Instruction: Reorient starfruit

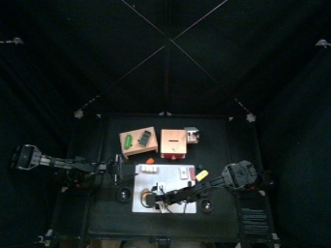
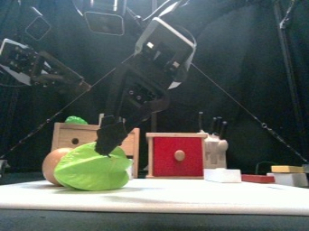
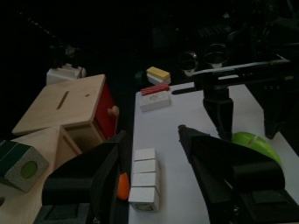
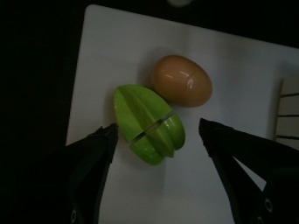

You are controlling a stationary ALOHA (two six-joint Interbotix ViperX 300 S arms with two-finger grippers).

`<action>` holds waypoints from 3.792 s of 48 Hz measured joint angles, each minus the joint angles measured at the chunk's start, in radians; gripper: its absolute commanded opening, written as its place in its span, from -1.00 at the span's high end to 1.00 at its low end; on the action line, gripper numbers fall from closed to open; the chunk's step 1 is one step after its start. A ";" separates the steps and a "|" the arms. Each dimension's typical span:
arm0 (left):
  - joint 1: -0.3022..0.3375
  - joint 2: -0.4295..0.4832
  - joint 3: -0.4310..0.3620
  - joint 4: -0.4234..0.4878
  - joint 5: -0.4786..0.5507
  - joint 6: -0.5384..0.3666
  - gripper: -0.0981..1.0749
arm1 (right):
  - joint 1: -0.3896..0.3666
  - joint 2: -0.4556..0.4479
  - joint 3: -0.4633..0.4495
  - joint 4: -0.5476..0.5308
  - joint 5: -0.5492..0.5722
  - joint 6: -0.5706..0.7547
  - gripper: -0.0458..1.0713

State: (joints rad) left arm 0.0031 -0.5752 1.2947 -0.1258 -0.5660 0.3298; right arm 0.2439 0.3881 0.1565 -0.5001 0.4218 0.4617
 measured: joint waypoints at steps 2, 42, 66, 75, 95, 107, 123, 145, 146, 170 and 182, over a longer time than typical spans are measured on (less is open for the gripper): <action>0.000 0.000 0.000 0.000 0.000 0.002 -0.65 | 0.000 0.005 -0.002 0.000 -0.002 0.000 -0.91; 0.000 0.002 0.002 0.000 0.000 0.000 -0.65 | -0.011 0.060 -0.023 0.025 -0.015 -0.002 -0.90; 0.000 0.000 0.003 -0.003 0.000 0.000 -0.65 | -0.008 0.060 -0.023 0.026 0.020 0.006 -0.36; -0.002 0.000 0.003 -0.003 -0.002 0.002 -0.65 | -0.008 0.049 -0.021 0.040 0.077 0.008 -0.36; 0.000 0.000 0.003 -0.005 -0.002 0.000 -0.65 | -0.011 -0.020 0.018 0.137 0.109 0.020 -0.36; 0.000 0.002 0.003 -0.012 -0.002 0.000 -0.65 | -0.029 -0.049 0.038 0.156 0.109 0.130 -0.36; 0.000 0.002 0.003 -0.021 0.000 0.002 -0.65 | -0.051 -0.118 0.115 0.026 0.110 0.511 -0.36; 0.000 0.000 0.003 -0.021 -0.002 0.000 -0.65 | -0.054 -0.161 0.166 -0.072 0.250 1.057 -0.36; 0.000 0.000 0.003 -0.021 0.000 0.000 -0.65 | -0.054 -0.160 0.166 -0.077 0.261 1.074 -0.36; -0.014 0.000 0.025 -0.086 0.000 -0.012 -0.65 | -0.017 -0.160 0.181 -0.230 0.376 1.542 -0.36; -0.015 0.000 0.026 -0.089 0.000 -0.008 -0.65 | 0.005 -0.160 0.186 -0.252 0.413 1.563 -0.36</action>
State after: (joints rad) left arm -0.0123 -0.5752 1.3208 -0.2148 -0.5660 0.3221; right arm 0.2485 0.2286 0.3421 -0.7517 0.8345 2.0249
